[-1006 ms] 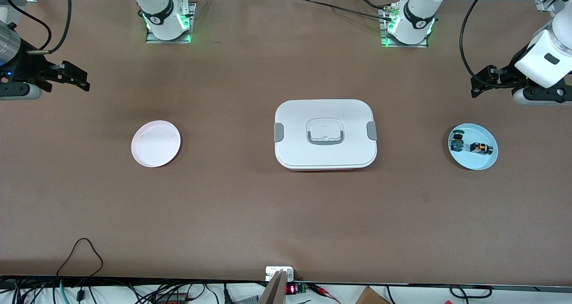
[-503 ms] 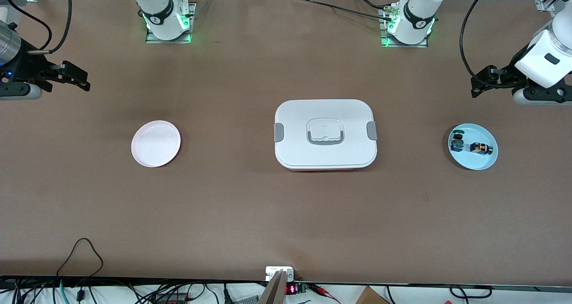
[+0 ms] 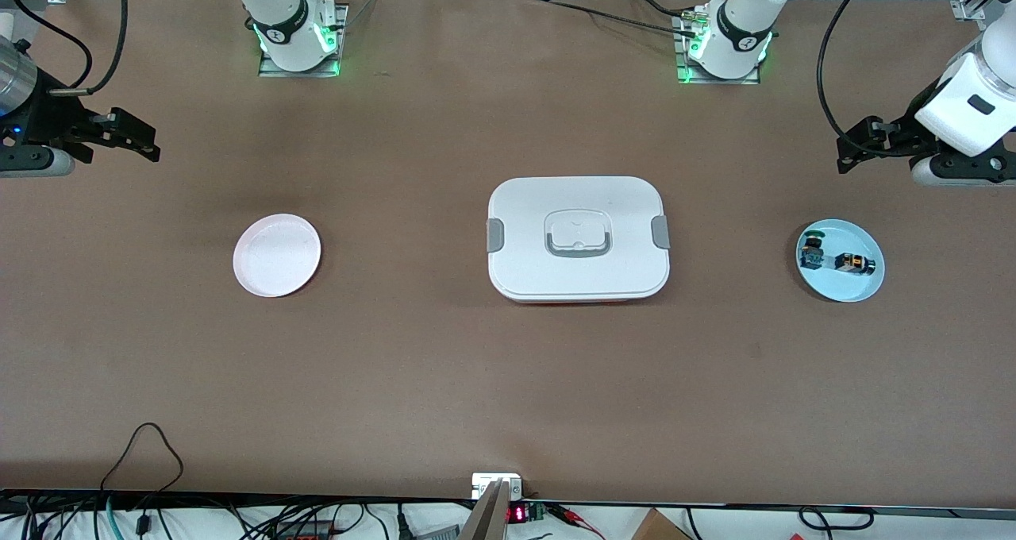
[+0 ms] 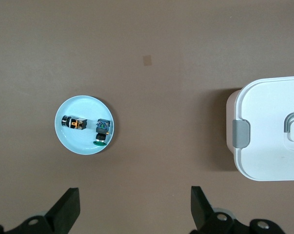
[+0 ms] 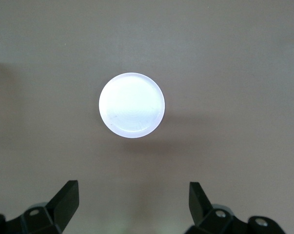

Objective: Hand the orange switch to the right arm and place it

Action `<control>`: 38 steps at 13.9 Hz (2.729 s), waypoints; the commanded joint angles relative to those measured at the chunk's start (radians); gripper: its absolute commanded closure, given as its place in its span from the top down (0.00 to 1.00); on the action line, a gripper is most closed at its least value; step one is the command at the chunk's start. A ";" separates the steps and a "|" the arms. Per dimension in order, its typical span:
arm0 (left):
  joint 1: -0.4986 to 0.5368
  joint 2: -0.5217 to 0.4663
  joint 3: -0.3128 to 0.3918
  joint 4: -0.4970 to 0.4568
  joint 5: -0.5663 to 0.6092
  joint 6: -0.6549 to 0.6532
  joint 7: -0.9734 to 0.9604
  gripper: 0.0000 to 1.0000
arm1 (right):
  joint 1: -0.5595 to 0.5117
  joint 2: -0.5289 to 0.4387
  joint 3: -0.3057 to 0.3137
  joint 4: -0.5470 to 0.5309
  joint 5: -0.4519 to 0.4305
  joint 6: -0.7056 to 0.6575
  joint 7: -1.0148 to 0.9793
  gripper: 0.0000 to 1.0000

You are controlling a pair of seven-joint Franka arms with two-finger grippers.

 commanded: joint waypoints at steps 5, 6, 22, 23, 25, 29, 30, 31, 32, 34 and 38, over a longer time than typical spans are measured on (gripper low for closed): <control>-0.001 0.015 -0.001 0.033 0.009 -0.031 0.001 1.00 | 0.000 -0.025 0.001 -0.020 0.002 0.000 -0.007 1.00; 0.001 0.015 -0.001 0.033 0.009 -0.031 0.002 1.00 | 0.000 -0.025 0.001 -0.020 0.002 0.001 -0.006 1.00; 0.066 0.137 0.010 0.056 0.015 -0.039 0.003 1.00 | 0.000 -0.025 0.002 -0.018 0.002 0.001 -0.007 1.00; 0.089 0.146 0.010 0.056 0.017 -0.037 0.005 1.00 | 0.000 -0.025 0.002 -0.018 0.002 0.001 -0.006 1.00; 0.149 0.186 0.010 0.056 0.020 -0.034 0.006 1.00 | 0.000 -0.025 0.002 -0.018 0.002 0.003 -0.006 1.00; 0.257 0.306 0.010 0.114 0.024 -0.028 0.141 1.00 | 0.000 -0.025 0.004 -0.017 0.002 0.003 -0.007 1.00; 0.292 0.335 0.010 0.126 0.021 -0.028 0.158 1.00 | 0.000 -0.024 0.004 -0.017 0.002 0.003 -0.007 1.00; 0.319 0.358 0.010 0.127 0.023 -0.022 0.159 1.00 | -0.001 -0.022 0.004 -0.017 0.003 0.003 -0.006 1.00; 0.340 0.379 0.010 0.127 0.026 0.015 0.178 1.00 | -0.001 -0.022 0.004 -0.017 0.003 0.003 -0.006 1.00; 0.355 0.425 0.010 0.108 0.024 0.099 0.248 1.00 | -0.001 -0.020 0.002 -0.017 0.003 0.004 -0.006 1.00; 0.361 0.501 0.010 0.024 0.026 0.280 0.377 1.00 | -0.001 -0.017 0.002 -0.015 0.003 0.004 0.005 1.00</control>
